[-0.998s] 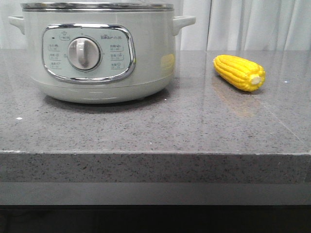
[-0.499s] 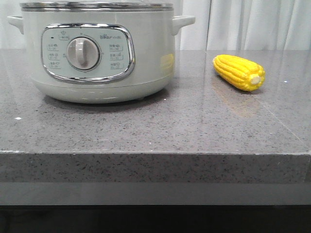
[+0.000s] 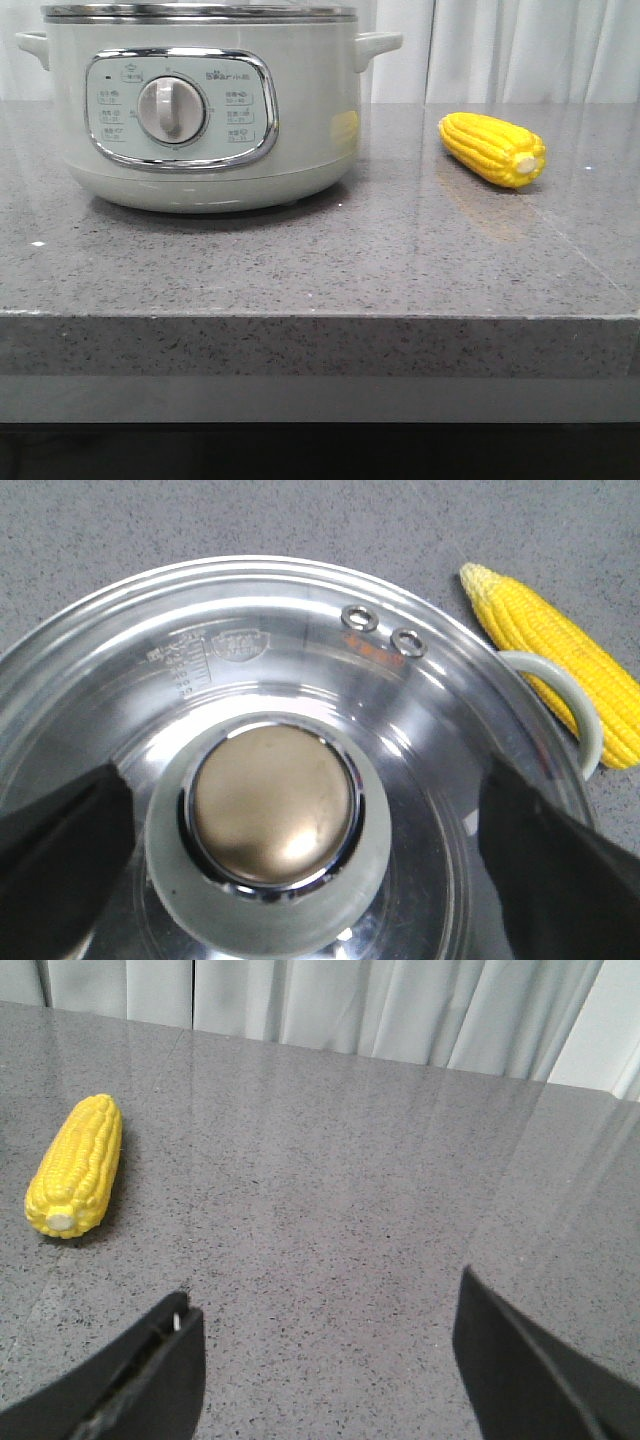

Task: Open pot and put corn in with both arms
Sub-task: 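Grasp the lid's round knob with the left gripper, then lift the glass lid off the pot with the left gripper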

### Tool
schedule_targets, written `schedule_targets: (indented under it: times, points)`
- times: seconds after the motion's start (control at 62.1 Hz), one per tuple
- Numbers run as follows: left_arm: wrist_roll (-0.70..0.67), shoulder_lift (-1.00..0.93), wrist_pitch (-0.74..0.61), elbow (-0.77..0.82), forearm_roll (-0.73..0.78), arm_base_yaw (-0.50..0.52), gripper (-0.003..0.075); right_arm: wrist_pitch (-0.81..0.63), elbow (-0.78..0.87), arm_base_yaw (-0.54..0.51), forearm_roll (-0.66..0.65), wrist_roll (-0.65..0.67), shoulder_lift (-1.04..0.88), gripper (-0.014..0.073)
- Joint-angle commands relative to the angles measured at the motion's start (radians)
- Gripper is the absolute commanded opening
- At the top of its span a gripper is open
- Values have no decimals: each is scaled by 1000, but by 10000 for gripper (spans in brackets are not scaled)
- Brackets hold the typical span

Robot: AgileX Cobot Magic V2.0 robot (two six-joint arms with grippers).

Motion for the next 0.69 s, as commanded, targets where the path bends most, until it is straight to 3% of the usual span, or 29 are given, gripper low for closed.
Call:
schedule_targets:
  times: [0.0,0.145,0.676]
  points:
    - [-10,-42,-72,-37,-2,-3,549,-82,-33,-3,-18,-9,14,541]
    - [-10,-35,-72,-37,-1,-3,414,-84,-33,-3,-18,-9,14,541]
    - [-10,-12,-76,-37,13,-3,181,-84,-33,-3,-18,-9,14,541]
